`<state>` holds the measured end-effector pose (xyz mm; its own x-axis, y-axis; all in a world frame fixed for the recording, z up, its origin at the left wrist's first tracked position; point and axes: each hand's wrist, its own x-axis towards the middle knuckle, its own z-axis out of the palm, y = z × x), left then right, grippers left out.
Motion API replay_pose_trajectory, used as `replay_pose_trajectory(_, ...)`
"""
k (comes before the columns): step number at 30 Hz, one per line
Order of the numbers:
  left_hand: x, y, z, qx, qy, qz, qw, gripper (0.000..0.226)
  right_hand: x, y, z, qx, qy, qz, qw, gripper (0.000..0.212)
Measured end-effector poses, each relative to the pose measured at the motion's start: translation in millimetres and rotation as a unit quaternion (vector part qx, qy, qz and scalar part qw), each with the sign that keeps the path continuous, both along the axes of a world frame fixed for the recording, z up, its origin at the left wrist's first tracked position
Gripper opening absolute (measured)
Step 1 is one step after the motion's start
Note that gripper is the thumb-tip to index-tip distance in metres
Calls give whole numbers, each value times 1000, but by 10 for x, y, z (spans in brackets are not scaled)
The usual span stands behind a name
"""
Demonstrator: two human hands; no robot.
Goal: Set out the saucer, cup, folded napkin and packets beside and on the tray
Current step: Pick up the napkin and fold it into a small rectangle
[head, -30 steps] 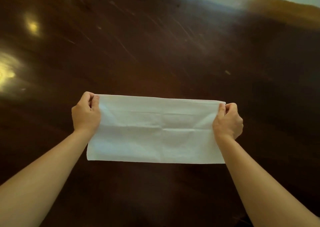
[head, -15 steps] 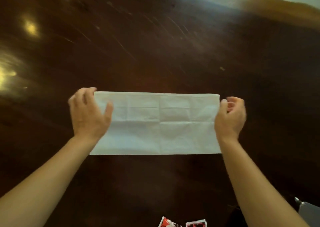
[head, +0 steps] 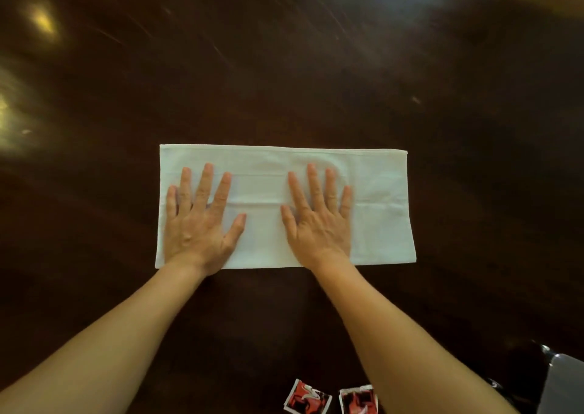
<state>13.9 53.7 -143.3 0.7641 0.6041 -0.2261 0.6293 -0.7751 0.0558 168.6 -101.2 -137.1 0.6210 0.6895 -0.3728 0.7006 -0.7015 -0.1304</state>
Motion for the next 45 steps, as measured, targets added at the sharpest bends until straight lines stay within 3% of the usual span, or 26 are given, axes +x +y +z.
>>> replay_pose_trajectory(6,1,-6,16,10,8,11,1000,80,805,-634,46,-36,-55,-64,996,66)
replay_pose_trajectory(15,-184,-497,48,-12,-8,64,998,88,1196,-555,63,-27,-72,10,997,70)
replay_pose_trajectory(22,-416,-1332,121,-55,44,103,992,94,1473,-136,239,-59,-48,53,996,73)
replay_pose_trajectory(25,-294,-1632,259,-102,72,155,980,95,1297,134,420,-86,-62,55,993,68)
replay_pose_trajectory(29,-189,-1875,573,-190,136,195,953,96,547,-87,500,38,28,-50,998,76)
replay_pose_trajectory(34,-117,-1804,1137,-270,264,77,923,90,-54,-976,408,69,67,-134,986,74)
replay_pose_trajectory(36,-27,-1495,1152,-286,230,70,928,74,-76,-1224,373,62,74,-164,982,73)
replay_pose_trajectory(39,132,-1024,996,-206,67,53,975,45,-131,-1400,406,93,64,-192,975,63)
replay_pose_trajectory(41,181,-861,860,-192,6,11,981,44,-217,-1466,429,125,59,-217,966,54)
replay_pose_trajectory(45,140,-716,650,-194,-23,-27,980,49,-366,-1598,423,202,98,-279,934,44)
